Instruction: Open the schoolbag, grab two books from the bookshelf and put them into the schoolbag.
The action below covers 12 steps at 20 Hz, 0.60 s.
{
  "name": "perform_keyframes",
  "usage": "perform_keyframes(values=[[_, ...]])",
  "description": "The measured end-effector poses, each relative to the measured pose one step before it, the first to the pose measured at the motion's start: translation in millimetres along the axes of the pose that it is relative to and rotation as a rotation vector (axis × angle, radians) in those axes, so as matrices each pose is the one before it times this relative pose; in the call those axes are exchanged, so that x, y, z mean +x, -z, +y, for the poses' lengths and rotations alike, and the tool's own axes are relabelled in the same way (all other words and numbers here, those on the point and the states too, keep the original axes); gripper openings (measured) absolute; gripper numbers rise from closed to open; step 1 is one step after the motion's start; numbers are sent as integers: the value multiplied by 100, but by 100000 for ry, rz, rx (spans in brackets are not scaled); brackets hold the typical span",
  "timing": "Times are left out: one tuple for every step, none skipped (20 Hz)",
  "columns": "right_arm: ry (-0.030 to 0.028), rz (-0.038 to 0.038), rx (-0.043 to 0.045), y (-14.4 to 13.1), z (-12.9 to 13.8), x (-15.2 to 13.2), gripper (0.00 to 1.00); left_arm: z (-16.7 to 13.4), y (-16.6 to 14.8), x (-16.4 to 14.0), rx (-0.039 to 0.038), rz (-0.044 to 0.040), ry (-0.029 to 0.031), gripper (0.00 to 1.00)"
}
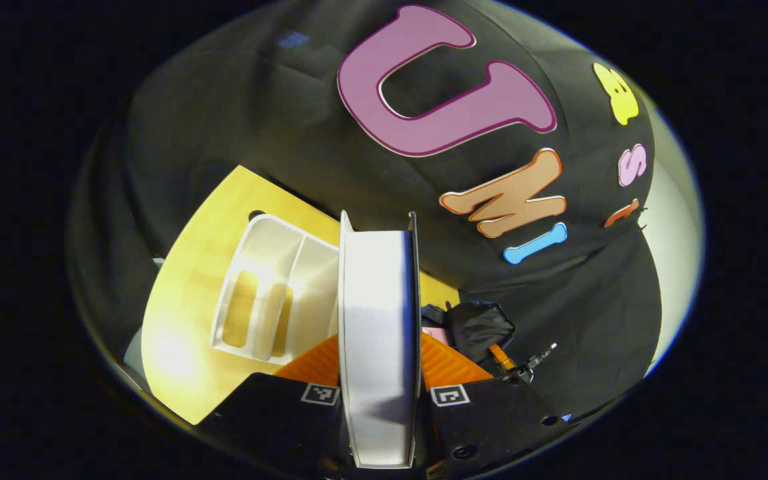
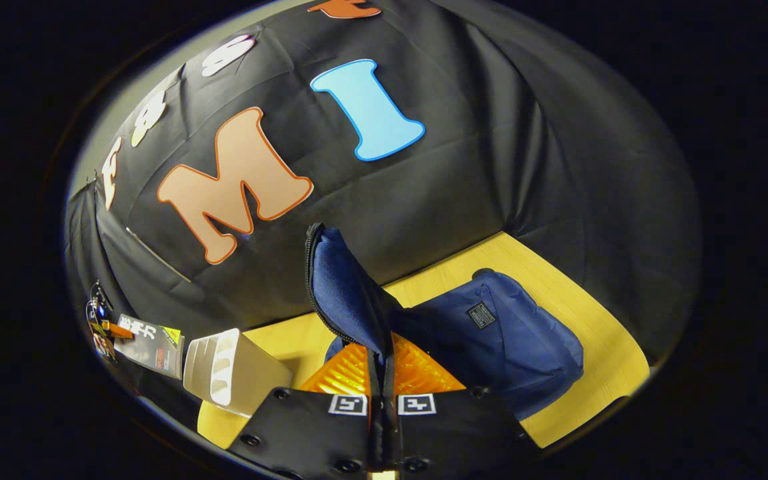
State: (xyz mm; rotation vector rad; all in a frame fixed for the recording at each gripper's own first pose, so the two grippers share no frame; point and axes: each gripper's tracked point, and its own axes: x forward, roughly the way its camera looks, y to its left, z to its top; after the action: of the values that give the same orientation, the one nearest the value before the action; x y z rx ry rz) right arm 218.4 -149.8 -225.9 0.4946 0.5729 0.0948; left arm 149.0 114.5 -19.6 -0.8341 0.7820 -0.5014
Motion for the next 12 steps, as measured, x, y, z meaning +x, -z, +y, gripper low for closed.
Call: perform_keyframes(values=[[-14, 72, 7, 7, 54, 98, 3, -731, 281, 534, -1344, -131, 2634, 35], [5, 75, 31, 4, 95, 93, 3, -517, 145, 587, -1187, -373, 1933, 35], [33, 216, -47, 123, 55, -58, 3, -141, 668, 838, -995, 1316, 1211, 35], [76, 196, -331, 85, 36, -43, 3, -63, 631, 718, -399, 1258, 679, 35], [36, 255, -325, 208, -4, -145, 3, 30, 789, 928, -473, 1156, 519, 35], [109, 59, -112, 85, 64, 9, 3, -131, 616, 708, -863, 920, 1067, 35], [-30, 73, 97, 58, 122, -40, 3, -373, 351, 634, -1267, 394, 2175, 35], [189, 44, -222, 69, 4, -27, 3, -133, 346, 602, -1189, 244, 1934, 35], [180, 21, 163, 247, -39, -202, 3, -180, 419, 621, -1175, 357, 1803, 35], [108, -186, 259, -56, 64, 20, 3, -52, 501, 490, -1372, 421, 991, 34], [154, -60, 42, 118, -9, -4, 3, 132, 379, 515, -880, 559, 811, 35], [31, 0, -118, -36, 20, 22, 3, -17, 415, 534, -822, 175, 668, 35]])
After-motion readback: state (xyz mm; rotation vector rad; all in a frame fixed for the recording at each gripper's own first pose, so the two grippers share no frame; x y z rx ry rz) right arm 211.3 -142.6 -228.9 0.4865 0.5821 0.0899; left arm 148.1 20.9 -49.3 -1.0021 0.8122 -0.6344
